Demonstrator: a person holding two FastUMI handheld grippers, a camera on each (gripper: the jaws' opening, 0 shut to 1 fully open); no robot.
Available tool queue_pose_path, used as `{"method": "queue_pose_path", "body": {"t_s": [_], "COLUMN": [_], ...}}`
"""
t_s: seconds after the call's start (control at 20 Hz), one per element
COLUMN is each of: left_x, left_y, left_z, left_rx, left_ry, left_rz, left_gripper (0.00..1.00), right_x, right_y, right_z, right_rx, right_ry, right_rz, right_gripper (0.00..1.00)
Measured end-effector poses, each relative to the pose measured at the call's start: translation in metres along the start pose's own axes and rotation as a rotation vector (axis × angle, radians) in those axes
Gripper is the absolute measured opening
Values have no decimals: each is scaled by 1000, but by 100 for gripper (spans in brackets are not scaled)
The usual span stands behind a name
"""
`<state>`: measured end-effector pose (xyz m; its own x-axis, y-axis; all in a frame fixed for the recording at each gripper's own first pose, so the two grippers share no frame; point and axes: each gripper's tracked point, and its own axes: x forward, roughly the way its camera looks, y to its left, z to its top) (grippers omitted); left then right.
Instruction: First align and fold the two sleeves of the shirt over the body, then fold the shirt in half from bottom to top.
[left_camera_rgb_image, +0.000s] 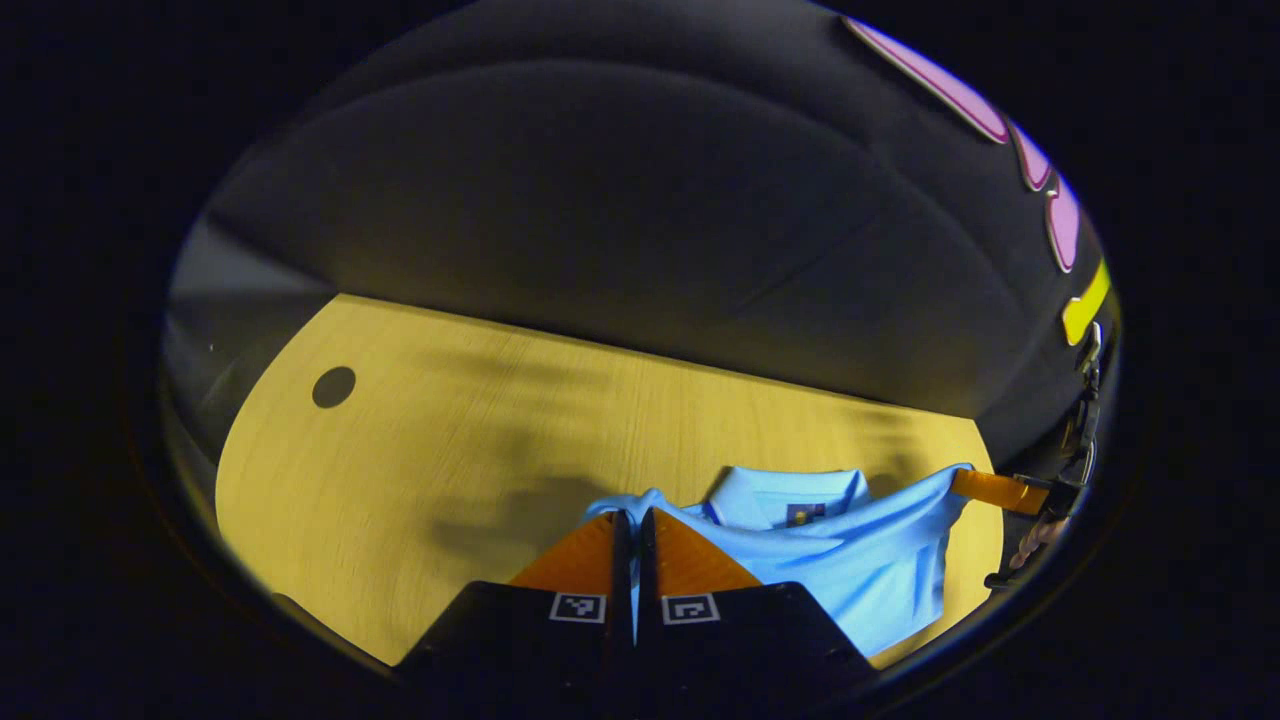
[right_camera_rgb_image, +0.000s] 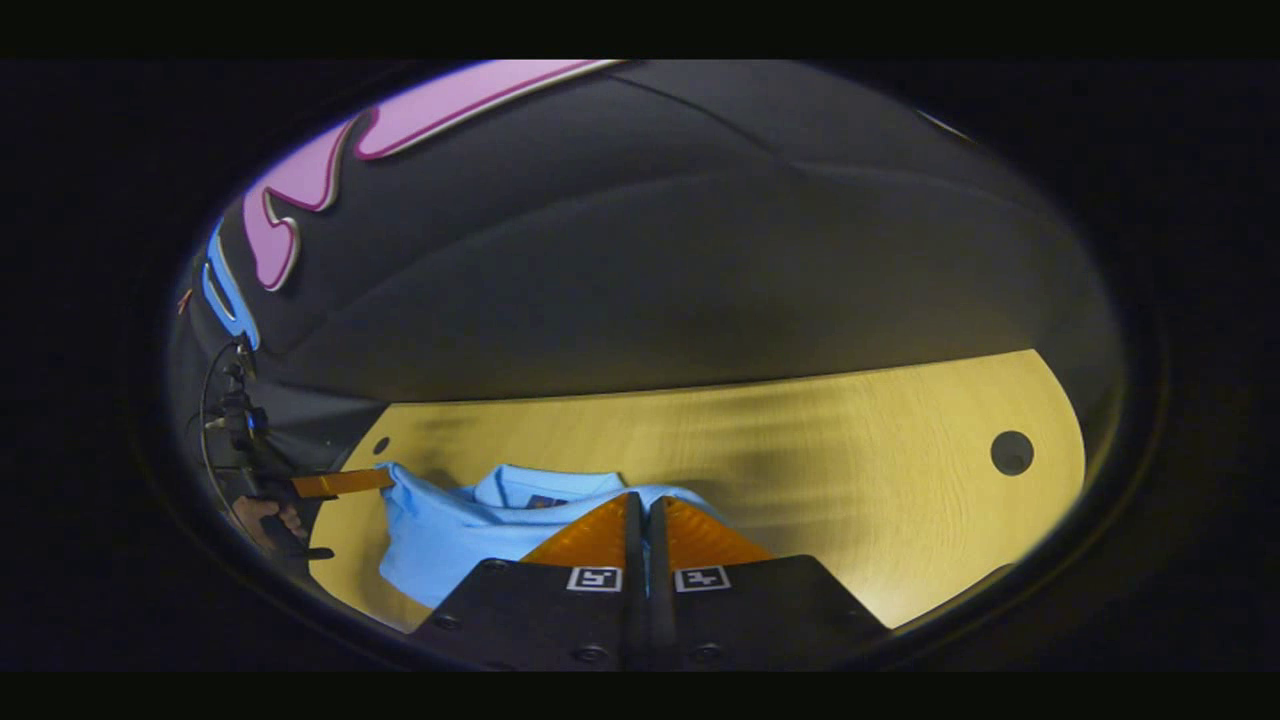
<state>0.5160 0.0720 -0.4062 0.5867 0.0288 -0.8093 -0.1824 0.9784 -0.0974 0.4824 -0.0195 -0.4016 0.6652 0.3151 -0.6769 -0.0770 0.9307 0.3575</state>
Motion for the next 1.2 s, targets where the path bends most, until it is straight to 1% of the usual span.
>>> {"method": "queue_pose_path", "body": {"t_s": [0.05,0.1,0.15,0.2,0.25,0.35,0.4,0.45,0.5,0.55,0.75,0.8,0.85,0.9,1.05,1.1,1.15,1.2], "left_x": [6,8,8,9,7,3,-4,-11,-18,-28,-66,-78,-90,-103,-146,-160,-176,-192], "left_y": [5,9,11,9,8,3,1,-2,-6,-10,-25,-31,-37,-41,-51,-54,-58,-61], "left_z": [-6,-10,-11,-12,-10,-8,-3,1,3,7,20,22,24,24,26,23,21,15], "left_rx": [16,34,45,38,39,51,62,74,86,103,155,155,156,162,200,207,209,211], "left_ry": [25,41,47,48,35,12,-1,-20,-38,-58,-139,-158,-180,-202,-276,-297,-315,-330], "left_rz": [27,56,78,75,86,81,84,81,75,71,63,52,42,34,13,5,-11,-26], "left_gripper": [6,9,9,31,53,97,98,98,98,98,97,97,97,98,97,97,97,97], "right_x": [3,7,9,12,9,-1,-8,-12,-18,-25,-52,-60,-68,-79,-118,-134,-148,-163], "right_y": [-7,-12,-11,-10,-14,-8,-5,-3,2,7,32,39,45,51,67,71,77,82], "right_z": [-7,-15,-22,-26,-27,-21,-14,-10,-5,-1,16,20,23,26,31,32,31,30], "right_rx": [-18,-46,-76,-94,-110,-127,-142,-159,-173,-189,-284,-304,-320,-334,-346,-340,-333,-330], "right_ry": [15,30,43,50,51,34,14,0,-15,-31,-104,-124,-144,-164,-228,-252,-274,-297], "right_rz": [-8,-16,-25,-26,-31,-22,-24,-26,-28,-25,-26,-29,-34,-43,-76,-89,-98,-110], "right_gripper": [4,4,12,0,13,40,53,70,84,91,93,87,96,96,96,91,96,91]}}
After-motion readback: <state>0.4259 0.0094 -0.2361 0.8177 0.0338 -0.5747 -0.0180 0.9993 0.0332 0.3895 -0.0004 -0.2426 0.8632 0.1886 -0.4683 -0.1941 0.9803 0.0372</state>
